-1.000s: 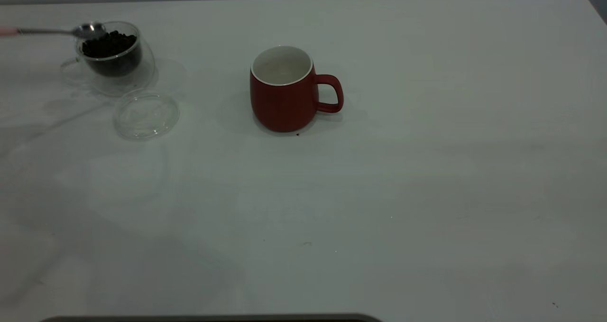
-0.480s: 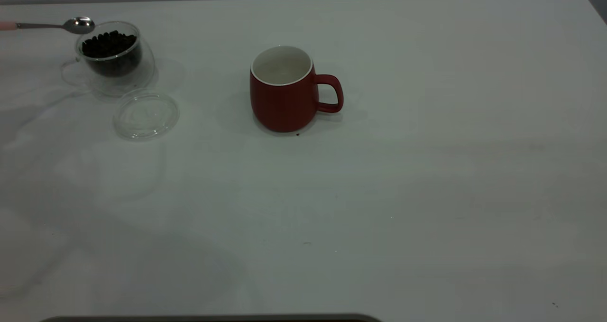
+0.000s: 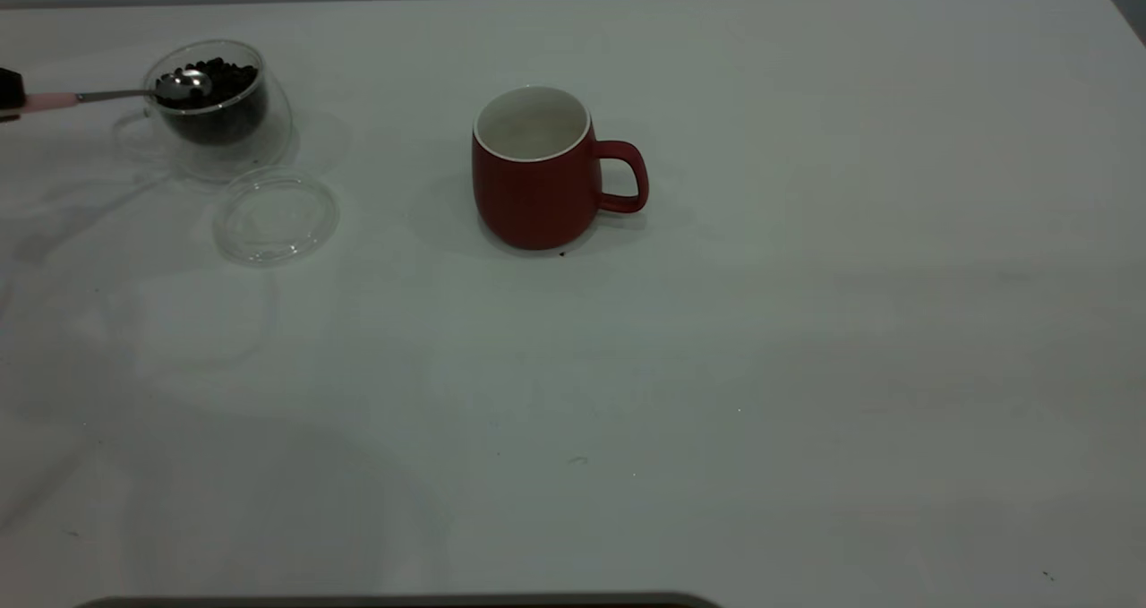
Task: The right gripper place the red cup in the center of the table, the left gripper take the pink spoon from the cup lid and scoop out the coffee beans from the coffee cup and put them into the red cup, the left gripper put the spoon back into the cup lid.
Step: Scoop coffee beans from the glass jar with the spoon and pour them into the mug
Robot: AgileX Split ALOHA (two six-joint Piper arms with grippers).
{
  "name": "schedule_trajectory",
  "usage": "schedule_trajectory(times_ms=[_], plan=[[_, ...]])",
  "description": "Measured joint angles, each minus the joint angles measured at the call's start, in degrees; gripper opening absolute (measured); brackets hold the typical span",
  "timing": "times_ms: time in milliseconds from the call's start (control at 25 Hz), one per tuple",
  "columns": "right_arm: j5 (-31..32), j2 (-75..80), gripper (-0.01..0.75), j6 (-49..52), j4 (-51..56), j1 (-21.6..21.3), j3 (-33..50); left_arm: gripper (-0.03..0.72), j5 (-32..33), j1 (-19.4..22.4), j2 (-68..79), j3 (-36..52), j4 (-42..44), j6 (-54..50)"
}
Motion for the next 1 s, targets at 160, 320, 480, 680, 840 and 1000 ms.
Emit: schedule_trajectory(times_ms=[160, 320, 480, 680, 840, 1000], plan=[[0.0, 0.0, 0.591, 0.0, 0.0, 0.0, 0.0, 0.124, 0.9, 0.0, 0.5, 0.0, 0.0, -3.4], [0.0, 0.0, 0.591, 0.0, 0.0, 0.0, 0.0, 0.124, 1.4, 0.0, 0.7, 0.0, 0.0, -6.9], [0.0, 0.0, 0.591, 0.0, 0.0, 0.0, 0.0, 0.124, 2.4, 0.0, 0.7, 0.0, 0.0, -9.9], [0.0, 0.0, 0.591, 0.0, 0.0, 0.0, 0.0, 0.124, 2.7, 0.0, 0.7, 0.0, 0.1, -13.2], [0.0, 0.0, 0.591, 0.0, 0.0, 0.0, 0.0, 0.124, 2.7, 0.0, 0.7, 0.0, 0.1, -14.8], [0.0, 0.0, 0.591, 0.0, 0.0, 0.0, 0.0, 0.124, 2.7, 0.0, 0.7, 0.0, 0.1, -17.2]])
